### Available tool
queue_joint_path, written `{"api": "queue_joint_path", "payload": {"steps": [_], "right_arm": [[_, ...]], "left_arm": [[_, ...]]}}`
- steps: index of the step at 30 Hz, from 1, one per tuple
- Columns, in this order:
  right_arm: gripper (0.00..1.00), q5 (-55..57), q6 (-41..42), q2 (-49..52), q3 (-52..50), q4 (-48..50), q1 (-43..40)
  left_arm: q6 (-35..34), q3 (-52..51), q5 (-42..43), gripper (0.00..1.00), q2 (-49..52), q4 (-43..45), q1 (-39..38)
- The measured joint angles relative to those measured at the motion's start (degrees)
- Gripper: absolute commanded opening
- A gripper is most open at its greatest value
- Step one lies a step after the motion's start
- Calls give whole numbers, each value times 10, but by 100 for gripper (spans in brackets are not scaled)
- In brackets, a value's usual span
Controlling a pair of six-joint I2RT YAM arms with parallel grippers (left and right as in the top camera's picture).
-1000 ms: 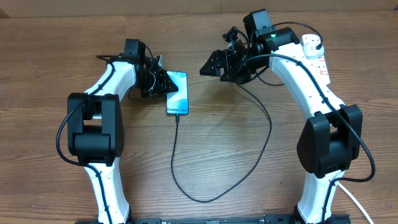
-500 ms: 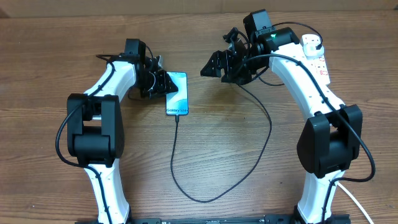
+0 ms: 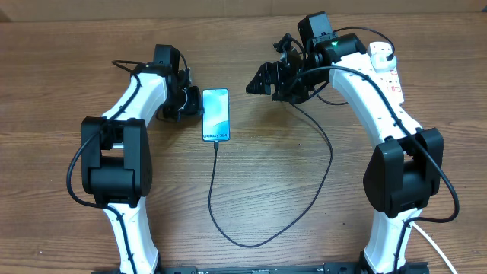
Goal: Plug charger to phone and switch on socket
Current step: 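Lay the phone flat on the table and release it with the left gripper, then move the right gripper over the white power strip's orange switch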
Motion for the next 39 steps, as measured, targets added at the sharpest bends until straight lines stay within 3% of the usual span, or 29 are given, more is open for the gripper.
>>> {"api": "queue_joint_path", "payload": {"steps": [6,14,16,17,18,20,25,30,39], "right_arm": [[82,7,-4,0,0,-7,-8],[84,27,-10,-23,0,-28,-117],[90,47,-11,-43,0,-37,-153],[97,58,-12,-53,0,-44,-168],[100,69,-10,-63,0,-49,-184],[100,94,-14,-78,0,-59,-217],[100,157,-1,-84,0,-62,-277],[100,244,38,-84,0,-29,-337],[100,313,54,-82,0,35,-360]], "left_arm": [[7,26,-29,28,0,-66,0],[20,214,-43,33,-51,-188,0],[22,253,-43,37,-87,-205,0],[24,269,-43,41,-106,-208,0],[26,281,-43,53,-124,-209,0],[27,296,-43,100,-165,-209,0],[30,306,-43,100,-236,-215,0],[30,307,-43,100,-242,-234,0],[30,306,-43,100,-240,-241,0]]}}
